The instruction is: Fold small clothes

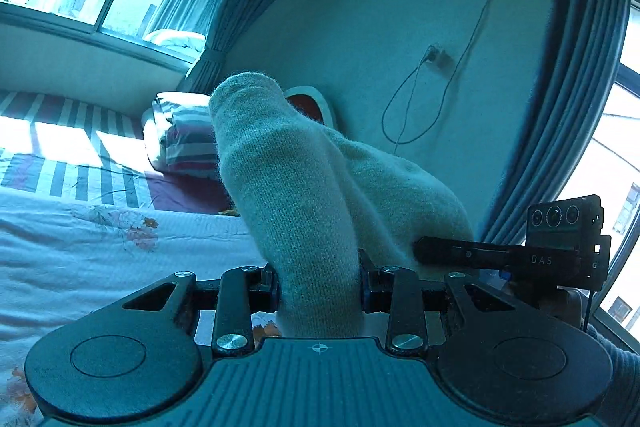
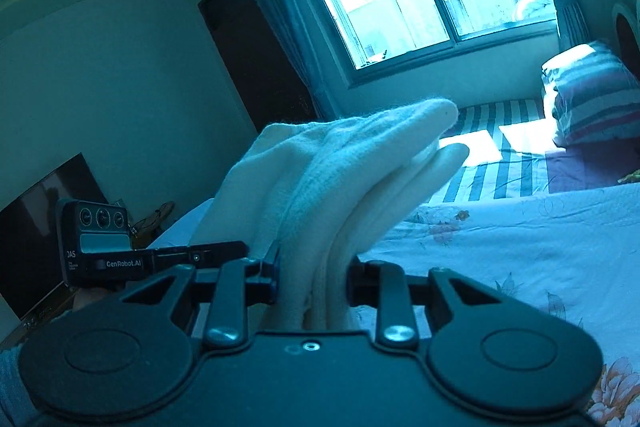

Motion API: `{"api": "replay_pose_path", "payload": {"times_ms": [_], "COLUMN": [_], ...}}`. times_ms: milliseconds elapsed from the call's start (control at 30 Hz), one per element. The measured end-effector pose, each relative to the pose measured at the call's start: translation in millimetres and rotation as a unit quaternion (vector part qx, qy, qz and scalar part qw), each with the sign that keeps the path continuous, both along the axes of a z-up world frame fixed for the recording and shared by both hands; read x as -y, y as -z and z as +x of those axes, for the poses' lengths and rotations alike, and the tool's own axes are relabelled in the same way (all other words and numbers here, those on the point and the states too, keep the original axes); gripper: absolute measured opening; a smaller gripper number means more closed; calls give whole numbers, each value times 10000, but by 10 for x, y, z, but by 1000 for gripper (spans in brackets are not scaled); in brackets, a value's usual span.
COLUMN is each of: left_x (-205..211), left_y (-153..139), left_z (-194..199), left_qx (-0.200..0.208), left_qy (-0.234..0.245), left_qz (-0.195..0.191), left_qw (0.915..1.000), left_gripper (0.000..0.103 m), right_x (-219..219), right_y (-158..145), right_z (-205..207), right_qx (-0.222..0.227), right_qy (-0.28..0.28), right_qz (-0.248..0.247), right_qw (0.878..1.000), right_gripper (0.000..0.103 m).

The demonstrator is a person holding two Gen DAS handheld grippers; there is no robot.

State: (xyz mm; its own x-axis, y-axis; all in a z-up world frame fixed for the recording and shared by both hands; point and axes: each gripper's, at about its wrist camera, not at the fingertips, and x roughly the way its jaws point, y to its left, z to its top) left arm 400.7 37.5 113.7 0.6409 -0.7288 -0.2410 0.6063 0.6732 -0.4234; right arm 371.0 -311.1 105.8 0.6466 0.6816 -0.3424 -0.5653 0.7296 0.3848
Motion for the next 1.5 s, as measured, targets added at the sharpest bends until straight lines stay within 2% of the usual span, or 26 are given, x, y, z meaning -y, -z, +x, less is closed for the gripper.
{"api": "replay_pose_path", "payload": {"times_ms": [100,167,300,433,700,833,900,933,1000,1033,1100,1167,1200,1267,1333,1367,1433,1467,1500], "left_x": [-91,-135,-206,-256,-284,-312,-308,-313,-393,-415,-444,-456,-459,-484,-456,-430,-410,-415,-435], "left_y": [-39,34,262,516,1343,1803,2048,2150,2271,2288,2280,2261,2256,2307,2340,2353,2357,2399,2437], "left_z": [-221,-248,-166,118,811,1102,1203,1229,1226,1208,1087,948,862,695,525,484,492,530,553], "left_qx": [25,-48,-287,-587,-1455,-1989,-2330,-2488,-2684,-2765,-2775,-2765,-2782,-2908,-2944,-2964,-3098,-3341,-3574], "left_qy": [30,15,-41,-126,-446,-591,-652,-696,-725,-734,-796,-757,-708,-484,-418,-428,-561,-532,-530], "left_qz": [5,82,174,147,296,303,330,273,-223,-340,-321,-198,-174,-132,-69,-62,-207,-453,-613], "left_qw": [10000,10000,9994,9981,9879,9778,9697,9657,9603,9576,9569,9578,9577,9555,9548,9541,9489,9399,9304], "left_gripper": [34,34,34,34,34,34,35,38,42,43,48,57,58,58,58,58,54,26,21], "right_x": [-92,-145,-231,-251,-292,-344,-370,-373,-385,-374,-305,-224,-168,-63,-7,-3,-50,-79,-102], "right_y": [-95,-95,115,363,1164,1626,1887,2011,2207,2274,2308,2235,2192,2226,2318,2338,2381,2396,2422], "right_z": [-246,-329,-196,56,914,1299,1457,1535,1600,1610,1571,1468,1386,1265,1124,1028,898,895,898], "right_qx": [174,165,-109,-379,-1400,-1953,-2304,-2511,-2743,-2812,-2936,-2962,-2956,-3095,-3323,-3312,-3496,-3653,-3948], "right_qy": [-2,-11,17,3,-172,-218,-178,-149,-49,4,18,152,168,99,-23,-53,2,153,319], "right_qz": [-72,-80,-142,-1,214,247,306,348,336,381,647,675,664,737,769,816,969,1046,1114], "right_qw": [9998,9998,9998,9993,9898,9802,9724,9672,9610,9589,9537,9526,9529,9480,9400,9400,9319,9249,9114], "right_gripper": [28,28,28,28,28,28,29,29,35,36,45,53,57,59,59,59,57,44,23]}}
